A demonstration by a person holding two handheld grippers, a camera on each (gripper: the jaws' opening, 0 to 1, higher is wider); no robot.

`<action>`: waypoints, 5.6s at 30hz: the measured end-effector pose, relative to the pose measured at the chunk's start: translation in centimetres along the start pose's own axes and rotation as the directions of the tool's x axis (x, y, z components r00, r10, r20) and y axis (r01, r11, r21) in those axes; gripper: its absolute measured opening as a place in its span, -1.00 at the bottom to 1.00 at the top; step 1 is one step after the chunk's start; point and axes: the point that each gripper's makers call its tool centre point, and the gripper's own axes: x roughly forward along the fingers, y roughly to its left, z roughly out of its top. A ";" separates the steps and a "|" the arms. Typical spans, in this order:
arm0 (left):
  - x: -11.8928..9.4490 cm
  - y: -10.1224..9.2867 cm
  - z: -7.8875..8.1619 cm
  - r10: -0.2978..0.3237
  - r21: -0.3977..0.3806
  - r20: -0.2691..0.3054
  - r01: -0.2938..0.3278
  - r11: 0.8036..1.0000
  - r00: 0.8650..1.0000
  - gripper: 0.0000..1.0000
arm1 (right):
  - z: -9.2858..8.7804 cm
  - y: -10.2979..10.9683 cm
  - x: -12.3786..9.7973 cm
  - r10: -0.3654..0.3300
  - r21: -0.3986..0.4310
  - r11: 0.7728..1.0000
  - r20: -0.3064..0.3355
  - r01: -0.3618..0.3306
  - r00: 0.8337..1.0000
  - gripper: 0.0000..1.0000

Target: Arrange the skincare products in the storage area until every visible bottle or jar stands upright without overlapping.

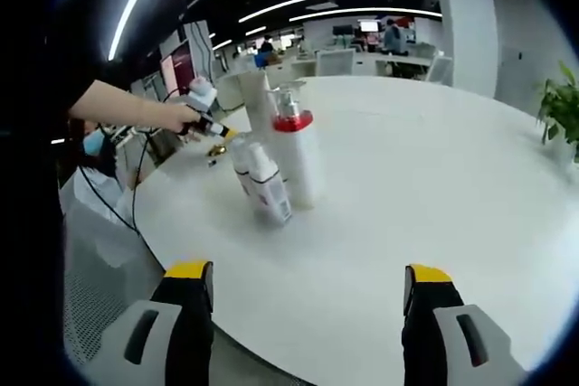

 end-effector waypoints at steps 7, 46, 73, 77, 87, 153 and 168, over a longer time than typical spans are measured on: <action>-0.1 0.4 0.4 0.007 0.062 -0.009 -0.007 0.998 1.000 -0.92 | 0.1 -0.1 -0.1 -0.003 0.001 1.000 0.003 0.003 1.000 0.79; -3.5 -6.3 -1.6 -0.148 -0.509 -0.036 0.109 0.854 0.988 -0.64 | 0.9 0.6 -0.2 0.018 -0.023 1.000 0.040 -0.017 0.999 0.79; -3.2 -3.6 -1.8 -0.141 -0.564 -0.053 0.087 0.821 0.989 -0.63 | 0.6 0.3 -0.2 0.007 -0.005 1.000 0.031 -0.007 0.999 0.79; -2.7 -4.2 -1.4 -0.157 -0.580 -0.050 0.100 0.808 0.986 -0.62 | 0.5 0.3 -0.2 0.007 -0.007 1.000 0.028 -0.007 1.000 0.79; -2.6 -5.3 -0.9 -0.166 -0.586 -0.041 0.111 0.803 0.985 -0.70 | 0.5 0.1 -0.2 0.003 -0.002 1.000 0.027 -0.003 1.000 0.79; -2.0 -13.3 3.5 -0.292 0.345 -0.042 0.288 0.893 0.956 0.36 | 1.0 0.6 -0.3 0.017 -0.025 1.000 0.045 -0.016 0.999 0.79; 4.4 -12.1 3.4 -0.224 0.565 -0.327 0.380 0.732 0.918 0.72 | 1.1 -0.2 -0.5 -0.006 0.019 1.000 0.062 0.005 0.998 0.79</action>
